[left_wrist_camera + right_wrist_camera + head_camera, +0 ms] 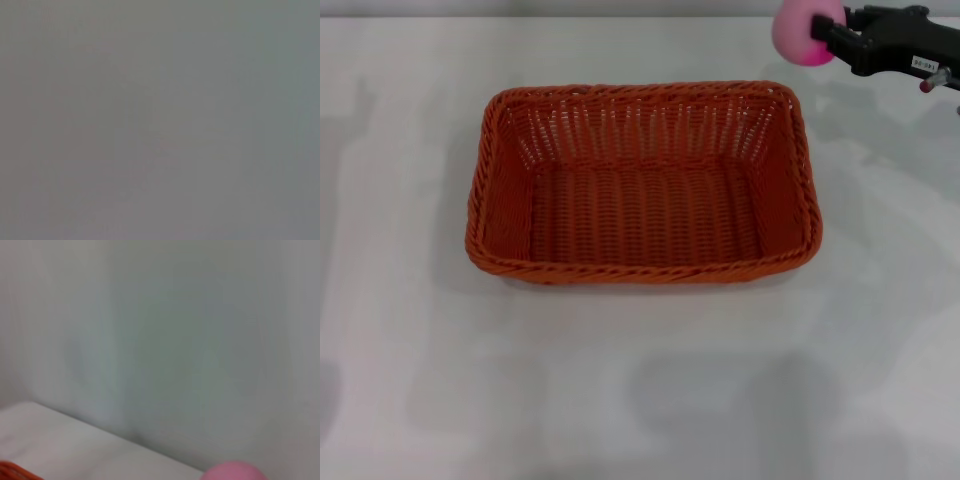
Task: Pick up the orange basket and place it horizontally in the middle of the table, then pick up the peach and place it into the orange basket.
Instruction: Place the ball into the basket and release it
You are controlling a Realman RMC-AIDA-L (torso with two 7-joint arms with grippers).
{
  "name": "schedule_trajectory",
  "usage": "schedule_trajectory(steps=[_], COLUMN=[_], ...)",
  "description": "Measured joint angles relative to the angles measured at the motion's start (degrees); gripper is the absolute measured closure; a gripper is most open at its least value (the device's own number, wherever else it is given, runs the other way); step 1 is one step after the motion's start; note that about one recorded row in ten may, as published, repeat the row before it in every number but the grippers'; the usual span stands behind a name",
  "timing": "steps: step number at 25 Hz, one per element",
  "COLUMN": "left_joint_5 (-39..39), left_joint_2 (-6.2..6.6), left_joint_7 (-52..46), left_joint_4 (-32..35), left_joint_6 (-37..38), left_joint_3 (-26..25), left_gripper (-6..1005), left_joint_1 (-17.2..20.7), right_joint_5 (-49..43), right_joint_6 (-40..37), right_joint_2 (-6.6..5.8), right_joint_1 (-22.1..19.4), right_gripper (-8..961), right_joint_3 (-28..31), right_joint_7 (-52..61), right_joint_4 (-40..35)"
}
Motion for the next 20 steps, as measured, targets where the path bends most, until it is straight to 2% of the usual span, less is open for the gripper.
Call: schedule_trajectory(steps=[12, 20], left_joint_5=[-0.04, 0.02], left_joint_2=[0.0, 0.0], left_joint_7=[0.0, 0.0], left_joint_4=[0.46, 0.52], left_joint_6=[0.0, 0.0], left_joint_3=[-0.09, -0.1], left_gripper=[152, 152], left_joint_1=[0.0, -0.13], right_joint_5=[5.05, 7.67], right_joint_6=[14.33, 16.88], right_joint_2=[0.04, 0.13], right_joint_1=[-2.08, -1.43], right_gripper=[703, 702], right_joint_3=[-1.19, -9.38], right_joint_7=[-1.5, -1.91], right_joint_4=[-2.72, -2.63])
